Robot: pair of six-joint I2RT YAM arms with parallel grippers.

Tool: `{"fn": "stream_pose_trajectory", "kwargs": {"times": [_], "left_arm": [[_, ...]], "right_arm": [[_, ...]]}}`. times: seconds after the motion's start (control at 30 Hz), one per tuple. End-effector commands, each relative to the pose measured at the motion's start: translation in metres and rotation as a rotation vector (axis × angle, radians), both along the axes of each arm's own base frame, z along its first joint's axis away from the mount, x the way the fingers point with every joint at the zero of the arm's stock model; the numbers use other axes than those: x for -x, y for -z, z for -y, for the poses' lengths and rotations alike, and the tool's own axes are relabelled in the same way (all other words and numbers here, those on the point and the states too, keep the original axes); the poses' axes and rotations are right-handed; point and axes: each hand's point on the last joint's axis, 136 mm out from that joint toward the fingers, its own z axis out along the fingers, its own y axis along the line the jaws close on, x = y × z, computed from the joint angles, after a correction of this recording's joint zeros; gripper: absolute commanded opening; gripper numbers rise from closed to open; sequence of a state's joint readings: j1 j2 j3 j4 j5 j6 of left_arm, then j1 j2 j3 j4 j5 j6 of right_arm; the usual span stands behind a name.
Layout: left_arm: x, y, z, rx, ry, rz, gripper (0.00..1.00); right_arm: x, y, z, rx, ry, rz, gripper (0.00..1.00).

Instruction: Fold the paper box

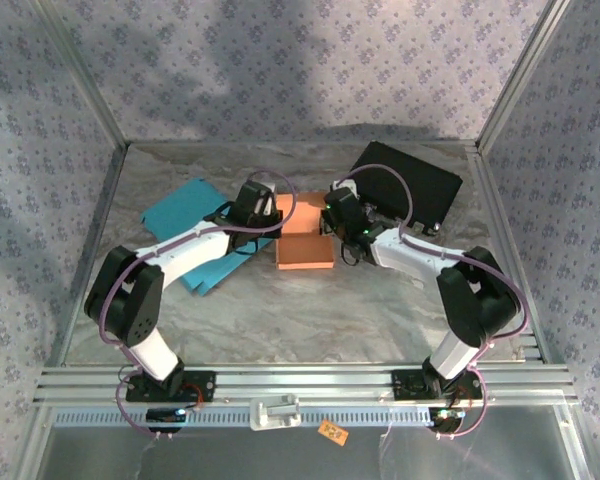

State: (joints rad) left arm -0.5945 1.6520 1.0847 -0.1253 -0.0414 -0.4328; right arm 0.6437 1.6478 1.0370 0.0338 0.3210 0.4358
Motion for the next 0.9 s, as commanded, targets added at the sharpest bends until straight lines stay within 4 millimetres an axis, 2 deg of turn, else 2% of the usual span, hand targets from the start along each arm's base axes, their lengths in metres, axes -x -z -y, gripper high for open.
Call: {"fn": "stream_pose_trajectory", "kwargs": {"times": [0.0, 0.37, 0.5, 0.67, 0.87], "left_arm": [[-0.008, -0.023, 0.016, 0.105, 0.026, 0.081, 0.0], [0.0, -0.013, 0.016, 0.157, 0.013, 0.124, 0.0], [0.002, -0.01, 0.021, 0.161, 0.019, 0.138, 0.0], [0.011, 0.002, 0.028, 0.13, 0.036, 0.126, 0.0], [0.026, 0.016, 0.024, 0.072, 0.027, 0.116, 0.0]], "right_arm": [[-0.005, -0.017, -0.014, -0.05, 0.025, 0.052, 0.0], [0.008, -0.003, -0.02, -0.055, 0.009, 0.047, 0.0], [0.012, 0.0, -0.015, -0.042, 0.007, 0.041, 0.0], [0.022, 0.011, -0.005, -0.009, 0.024, 0.003, 0.0], [0.035, 0.013, 0.004, 0.001, 0.043, -0.042, 0.0]]}}
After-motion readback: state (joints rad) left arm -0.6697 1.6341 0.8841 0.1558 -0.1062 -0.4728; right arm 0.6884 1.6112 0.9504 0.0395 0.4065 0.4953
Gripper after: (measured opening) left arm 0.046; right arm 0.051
